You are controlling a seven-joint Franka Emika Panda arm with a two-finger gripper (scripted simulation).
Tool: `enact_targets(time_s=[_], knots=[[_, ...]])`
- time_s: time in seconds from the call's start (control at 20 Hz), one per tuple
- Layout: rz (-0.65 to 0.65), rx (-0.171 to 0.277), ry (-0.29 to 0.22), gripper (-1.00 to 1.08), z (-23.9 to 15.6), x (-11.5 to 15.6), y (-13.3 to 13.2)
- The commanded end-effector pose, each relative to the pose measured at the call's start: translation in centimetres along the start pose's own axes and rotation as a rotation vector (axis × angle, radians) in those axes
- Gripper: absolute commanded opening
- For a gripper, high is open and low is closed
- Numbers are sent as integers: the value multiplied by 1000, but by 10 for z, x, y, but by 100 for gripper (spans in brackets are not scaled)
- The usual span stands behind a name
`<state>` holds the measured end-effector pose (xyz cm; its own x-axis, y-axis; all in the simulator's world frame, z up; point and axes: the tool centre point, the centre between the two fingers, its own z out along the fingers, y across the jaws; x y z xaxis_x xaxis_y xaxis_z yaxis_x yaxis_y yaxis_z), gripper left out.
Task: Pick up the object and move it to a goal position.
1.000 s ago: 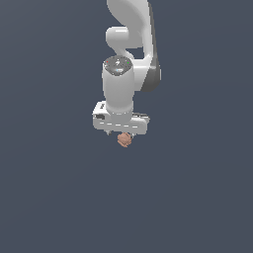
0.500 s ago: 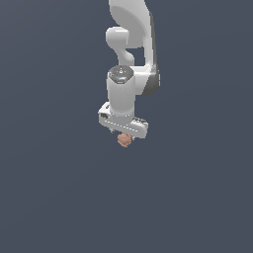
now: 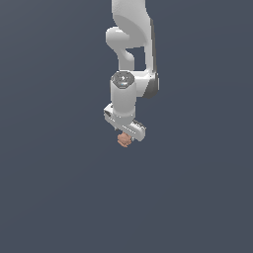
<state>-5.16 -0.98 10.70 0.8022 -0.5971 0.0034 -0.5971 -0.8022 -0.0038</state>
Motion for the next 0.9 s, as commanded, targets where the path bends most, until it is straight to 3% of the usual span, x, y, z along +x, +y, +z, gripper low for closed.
enact_targets(time_s=[0.0,0.4,0.85], knots=[[48,-1,-1,100,5,-5,3],[130,-4,-3,100,14,-13,8],[132,-4,-3,100,23,-13,8]])
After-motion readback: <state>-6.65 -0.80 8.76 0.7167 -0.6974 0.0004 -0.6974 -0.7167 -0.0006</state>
